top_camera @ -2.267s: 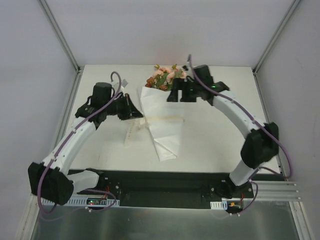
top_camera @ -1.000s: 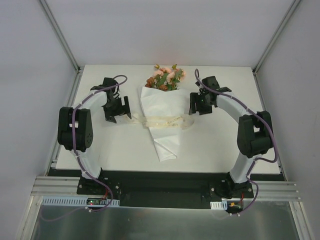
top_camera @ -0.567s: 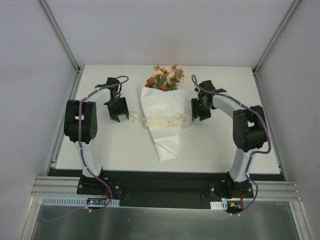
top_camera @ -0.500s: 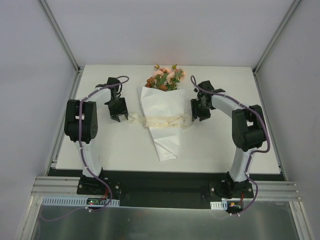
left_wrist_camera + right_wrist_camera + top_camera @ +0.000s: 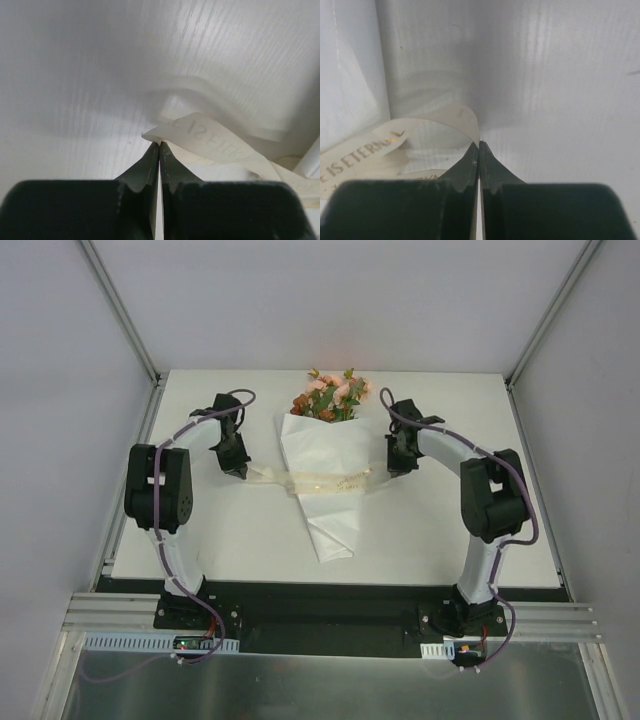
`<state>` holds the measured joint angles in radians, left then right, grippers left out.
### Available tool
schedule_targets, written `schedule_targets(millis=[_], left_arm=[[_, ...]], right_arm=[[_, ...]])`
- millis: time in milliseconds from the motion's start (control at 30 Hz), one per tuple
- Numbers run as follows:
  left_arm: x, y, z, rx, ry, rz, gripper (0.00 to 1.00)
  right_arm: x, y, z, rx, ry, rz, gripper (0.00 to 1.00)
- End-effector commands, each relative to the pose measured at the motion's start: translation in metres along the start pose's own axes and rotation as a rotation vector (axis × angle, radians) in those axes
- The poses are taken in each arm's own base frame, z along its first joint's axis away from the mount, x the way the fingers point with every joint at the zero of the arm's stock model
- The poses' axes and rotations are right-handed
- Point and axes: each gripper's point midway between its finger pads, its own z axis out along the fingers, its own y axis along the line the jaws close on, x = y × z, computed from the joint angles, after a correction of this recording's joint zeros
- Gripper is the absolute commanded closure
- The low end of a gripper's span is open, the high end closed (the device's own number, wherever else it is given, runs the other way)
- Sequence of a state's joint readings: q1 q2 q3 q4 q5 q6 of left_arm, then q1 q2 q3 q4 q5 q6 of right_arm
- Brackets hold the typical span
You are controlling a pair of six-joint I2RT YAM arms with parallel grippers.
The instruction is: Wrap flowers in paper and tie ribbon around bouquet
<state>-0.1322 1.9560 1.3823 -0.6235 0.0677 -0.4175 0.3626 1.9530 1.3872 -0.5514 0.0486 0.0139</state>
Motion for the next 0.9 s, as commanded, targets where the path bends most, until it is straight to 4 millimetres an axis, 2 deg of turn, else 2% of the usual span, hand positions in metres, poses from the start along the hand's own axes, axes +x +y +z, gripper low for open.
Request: schedule_targets(millis=[0,33,67,100,133,200,300,433,500,633,700,733,800,833,867], left_arm=[[-0.005,-0.008,-0.06,0.052,-0.182,-0.109,1.0],[-0.005,-0.013,-0.065,0.09,-0.198,-0.126,1.0],[-0.001,-0.013,-0.067,0.101,-0.202,-0.134,1.0],[0.005,-0.011,-0.074,0.112,-0.215,-0.146,1.0],[0.007,-0.012,-0.076,0.124,-0.224,-0.162,1.0],[0.015,-0.005,-0.083,0.122,-0.255,-0.177,1.0],[0.017,0.007,-0.091,0.092,-0.319,-0.156,1.0],[0.018,0.026,-0.101,0.019,-0.379,-0.005,1.0],[0.021,0.03,-0.109,0.01,-0.393,0.047,1.0],[0.021,0.03,-0.127,0.0,-0.455,0.137,1.0],[0.019,0.015,-0.136,0.08,-0.481,0.144,1.0],[0.024,-0.004,-0.138,0.184,-0.45,0.146,1.0],[0.024,-0.028,-0.141,0.3,-0.404,0.138,1.0],[0.03,-0.049,-0.146,0.411,-0.352,0.121,1.0],[0.031,-0.058,-0.147,0.453,-0.324,0.109,1.0]], right_arm=[[-0.033,-0.016,-0.069,-0.053,-0.198,0.256,0.99],[-0.025,-0.018,-0.07,-0.088,-0.201,0.297,0.99],[-0.036,-0.004,-0.08,-0.223,-0.229,0.389,0.99],[-0.041,0.0,-0.093,-0.285,-0.26,0.433,0.99],[-0.041,0.005,-0.096,-0.346,-0.255,0.469,0.99],[-0.046,0.009,-0.098,-0.402,-0.3,0.553,0.99],[-0.045,0.006,-0.092,-0.402,-0.307,0.635,0.99],[-0.051,0.008,-0.096,-0.436,-0.354,0.637,0.99],[-0.058,0.009,-0.098,-0.439,-0.371,0.602,0.99],[-0.054,0.007,-0.087,-0.41,-0.342,0.513,0.99],[-0.047,0.008,-0.078,-0.395,-0.304,0.505,0.99],[-0.045,0.007,-0.075,-0.391,-0.292,0.503,0.99],[-0.042,0.01,-0.07,-0.401,-0.272,0.497,0.99],[-0.041,0.011,-0.069,-0.408,-0.264,0.492,0.99],[-0.042,0.012,-0.069,-0.412,-0.266,0.488,0.99]])
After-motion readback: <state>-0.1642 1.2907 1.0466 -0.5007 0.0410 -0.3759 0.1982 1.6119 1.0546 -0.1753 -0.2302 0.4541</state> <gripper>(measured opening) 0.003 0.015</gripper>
